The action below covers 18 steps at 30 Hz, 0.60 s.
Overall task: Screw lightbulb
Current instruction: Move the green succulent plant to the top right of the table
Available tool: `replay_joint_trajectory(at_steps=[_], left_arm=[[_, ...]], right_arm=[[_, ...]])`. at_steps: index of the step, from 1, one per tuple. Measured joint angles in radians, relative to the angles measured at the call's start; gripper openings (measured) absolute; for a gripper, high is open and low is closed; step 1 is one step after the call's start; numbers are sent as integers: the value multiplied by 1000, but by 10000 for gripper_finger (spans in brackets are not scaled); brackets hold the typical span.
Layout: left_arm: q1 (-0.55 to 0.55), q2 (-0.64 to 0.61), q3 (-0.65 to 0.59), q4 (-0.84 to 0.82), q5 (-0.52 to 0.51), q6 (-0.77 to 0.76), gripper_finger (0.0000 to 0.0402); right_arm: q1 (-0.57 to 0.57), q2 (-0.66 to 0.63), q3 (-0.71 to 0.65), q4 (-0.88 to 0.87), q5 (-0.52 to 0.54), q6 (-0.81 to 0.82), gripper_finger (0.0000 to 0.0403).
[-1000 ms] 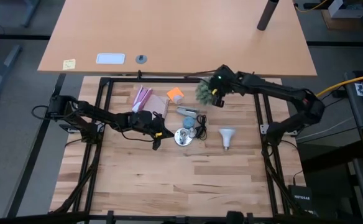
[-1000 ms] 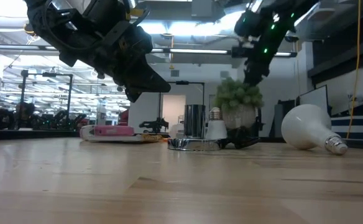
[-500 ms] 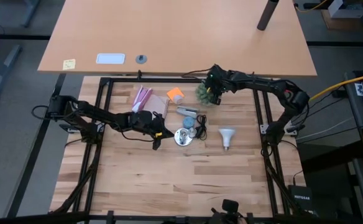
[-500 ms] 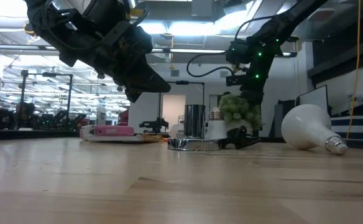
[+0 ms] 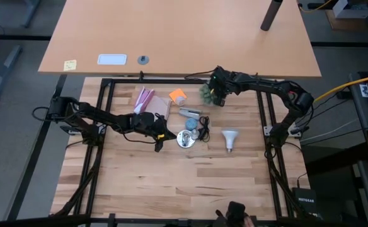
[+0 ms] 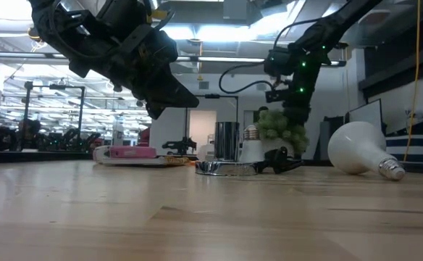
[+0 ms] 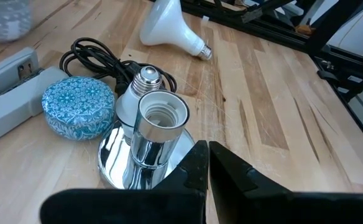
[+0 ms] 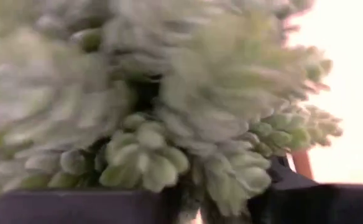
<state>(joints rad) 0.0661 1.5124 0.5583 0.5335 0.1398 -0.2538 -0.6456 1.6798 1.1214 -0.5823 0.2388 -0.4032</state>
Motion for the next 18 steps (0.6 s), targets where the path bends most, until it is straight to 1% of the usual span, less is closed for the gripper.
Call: replay_joint_trajectory(at_steps=[4, 8, 12, 18], left_arm=[[0, 0, 0, 0, 0, 0, 5], [0, 0, 0, 0, -16, 0, 5], [0, 0, 0, 0, -58, 2, 5], [0, 0, 0, 0, -81, 21, 5]], right_arm=[[0, -4, -2, -12, 64, 9, 189], [6, -25, -3, -40, 76, 10, 225], [26, -57, -3, -66, 62, 10, 238], [80, -116, -3, -76, 60, 6, 235]])
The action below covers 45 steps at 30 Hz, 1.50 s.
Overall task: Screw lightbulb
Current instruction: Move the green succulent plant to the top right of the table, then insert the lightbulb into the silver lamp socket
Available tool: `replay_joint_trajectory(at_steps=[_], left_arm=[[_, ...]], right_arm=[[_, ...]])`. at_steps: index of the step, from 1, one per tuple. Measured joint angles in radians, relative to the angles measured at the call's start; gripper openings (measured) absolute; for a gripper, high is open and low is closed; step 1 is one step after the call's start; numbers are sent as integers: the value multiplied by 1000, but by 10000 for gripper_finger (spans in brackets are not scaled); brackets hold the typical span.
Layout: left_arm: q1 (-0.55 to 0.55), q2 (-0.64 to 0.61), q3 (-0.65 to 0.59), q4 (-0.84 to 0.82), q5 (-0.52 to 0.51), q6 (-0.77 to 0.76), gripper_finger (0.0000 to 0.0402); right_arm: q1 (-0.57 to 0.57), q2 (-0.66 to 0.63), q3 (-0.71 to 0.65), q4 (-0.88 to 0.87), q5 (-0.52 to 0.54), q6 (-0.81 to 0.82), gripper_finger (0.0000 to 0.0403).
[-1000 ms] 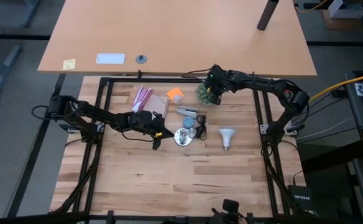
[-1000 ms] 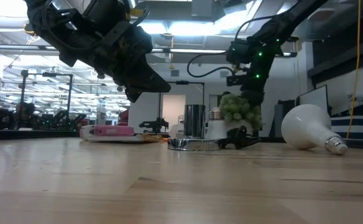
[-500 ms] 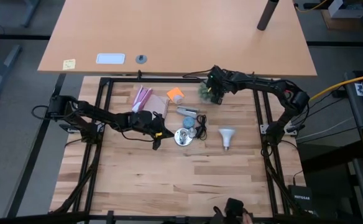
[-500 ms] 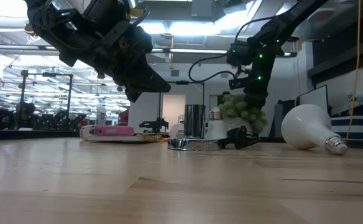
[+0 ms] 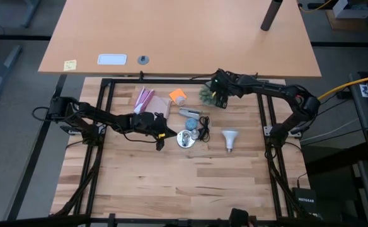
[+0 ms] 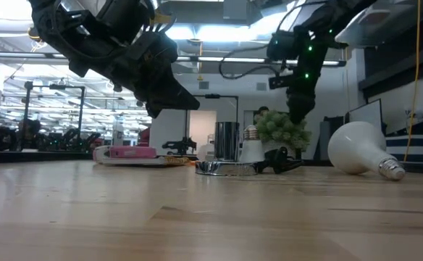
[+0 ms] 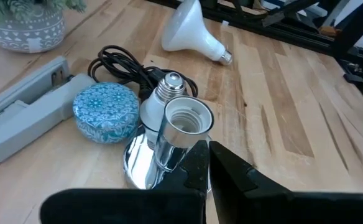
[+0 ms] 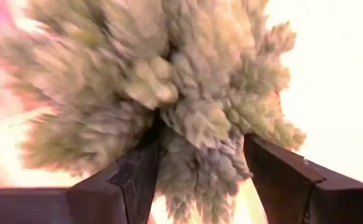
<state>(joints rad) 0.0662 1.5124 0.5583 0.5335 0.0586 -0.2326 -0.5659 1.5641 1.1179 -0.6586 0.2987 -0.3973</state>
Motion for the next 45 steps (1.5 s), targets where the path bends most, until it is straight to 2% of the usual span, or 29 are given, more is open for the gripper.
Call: replay_joint_trajectory(at_steps=[5, 10, 12, 17, 20, 31, 41, 45], left_arm=[[-5, 0, 0, 0, 0, -4, 5], [-27, 0, 0, 0, 0, -3, 5], [-33, 0, 0, 1, 0, -3, 5], [-35, 0, 0, 1, -1, -3, 5], [-35, 0, 0, 1, -11, -3, 5], [-35, 0, 0, 0, -19, -2, 5], [-35, 0, 0, 0, -19, -2, 5], [-35, 0, 0, 0, -19, -2, 5]], right_arm=[[47, -73, 0, -4, 24, 8, 234], [109, -174, 2, -57, -15, 142, 234], [142, -206, 2, -86, -112, 211, 234], [229, -231, 0, -86, -446, 320, 234], [296, -213, 0, -85, -526, 318, 234], [498, -46, -1, 59, -515, 314, 234], [535, 131, -1, 151, -553, 314, 234], [520, 179, -1, 174, -518, 307, 234]])
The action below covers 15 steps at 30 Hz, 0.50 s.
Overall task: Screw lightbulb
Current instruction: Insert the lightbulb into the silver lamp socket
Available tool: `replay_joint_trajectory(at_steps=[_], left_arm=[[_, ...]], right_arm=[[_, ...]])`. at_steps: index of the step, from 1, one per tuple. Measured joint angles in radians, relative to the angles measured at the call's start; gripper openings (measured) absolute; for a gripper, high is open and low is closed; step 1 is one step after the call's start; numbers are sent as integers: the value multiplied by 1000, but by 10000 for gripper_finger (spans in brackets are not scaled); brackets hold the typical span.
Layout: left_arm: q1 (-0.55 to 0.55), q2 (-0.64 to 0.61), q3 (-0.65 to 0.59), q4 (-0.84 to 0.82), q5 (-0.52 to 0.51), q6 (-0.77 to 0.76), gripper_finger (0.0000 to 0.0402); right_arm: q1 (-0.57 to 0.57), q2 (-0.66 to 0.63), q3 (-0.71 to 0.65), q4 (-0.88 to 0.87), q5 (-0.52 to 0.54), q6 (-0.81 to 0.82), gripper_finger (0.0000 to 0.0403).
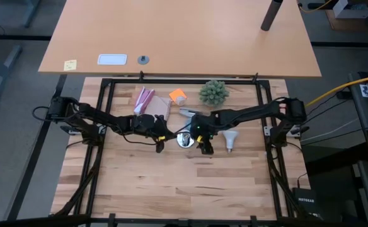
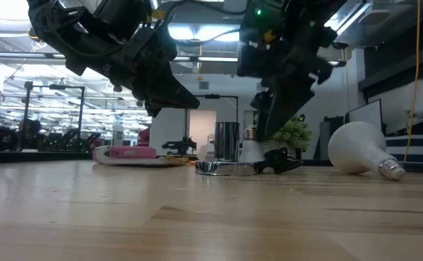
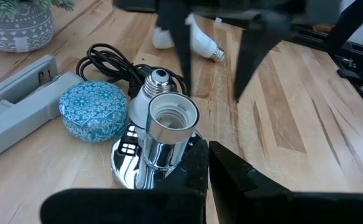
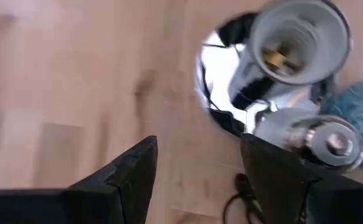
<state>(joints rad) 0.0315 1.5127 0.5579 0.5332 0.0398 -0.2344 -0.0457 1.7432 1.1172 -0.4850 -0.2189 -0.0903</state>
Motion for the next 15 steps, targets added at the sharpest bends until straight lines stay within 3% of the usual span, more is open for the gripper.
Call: replay_joint_trajectory(at_steps=[6, 15], left_arm=[[0, 0, 0, 0, 0, 0, 5], [0, 0, 0, 0, -1, 0, 5]], right_arm=[[-53, 10, 0, 48, 78, -64, 234], [-228, 10, 0, 190, 87, -150, 234]])
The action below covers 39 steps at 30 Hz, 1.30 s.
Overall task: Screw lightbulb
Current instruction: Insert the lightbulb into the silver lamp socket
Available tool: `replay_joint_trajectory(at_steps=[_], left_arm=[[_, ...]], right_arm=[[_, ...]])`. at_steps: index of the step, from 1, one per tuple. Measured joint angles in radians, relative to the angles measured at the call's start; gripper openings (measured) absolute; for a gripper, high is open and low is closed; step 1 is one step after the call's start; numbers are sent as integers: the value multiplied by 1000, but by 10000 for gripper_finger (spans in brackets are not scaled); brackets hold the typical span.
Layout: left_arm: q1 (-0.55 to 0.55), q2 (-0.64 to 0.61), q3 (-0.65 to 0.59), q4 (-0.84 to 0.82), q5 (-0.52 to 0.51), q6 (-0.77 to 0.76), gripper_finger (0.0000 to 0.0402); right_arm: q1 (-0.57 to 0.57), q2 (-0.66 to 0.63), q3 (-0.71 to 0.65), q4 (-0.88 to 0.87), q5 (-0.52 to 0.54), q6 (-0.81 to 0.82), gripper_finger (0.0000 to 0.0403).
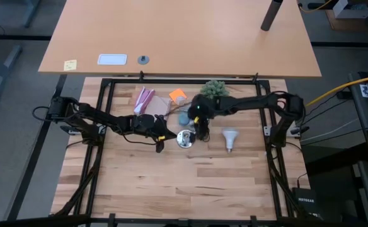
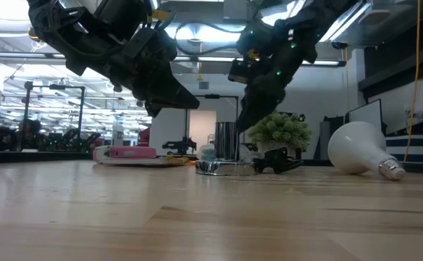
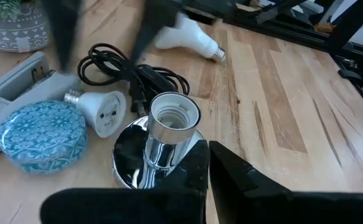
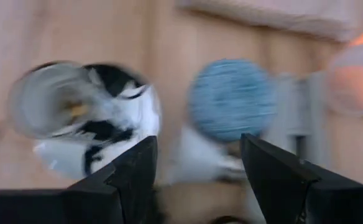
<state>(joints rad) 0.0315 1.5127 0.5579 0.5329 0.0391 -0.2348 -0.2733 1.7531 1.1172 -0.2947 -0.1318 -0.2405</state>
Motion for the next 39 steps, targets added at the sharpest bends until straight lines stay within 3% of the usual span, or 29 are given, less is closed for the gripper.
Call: replay_joint_trajectory(at_steps=[6, 11, 19, 27, 39], left_arm=[[0, 0, 0, 1, 0, 0, 5], [0, 0, 0, 0, 0, 0, 5], [0, 0, 0, 1, 0, 0, 5], [-2, 0, 0, 17, 0, 0, 5], [-1, 0, 8, 338, 0, 61, 5]], right_arm=[[-114, -3, 3, 28, -10, 5, 234], [-150, -75, 68, -91, -66, 16, 234], [-124, -309, 200, -363, -68, -11, 234], [-91, -574, 214, -635, -62, 64, 234], [43, -856, -31, -669, -69, 238, 234]])
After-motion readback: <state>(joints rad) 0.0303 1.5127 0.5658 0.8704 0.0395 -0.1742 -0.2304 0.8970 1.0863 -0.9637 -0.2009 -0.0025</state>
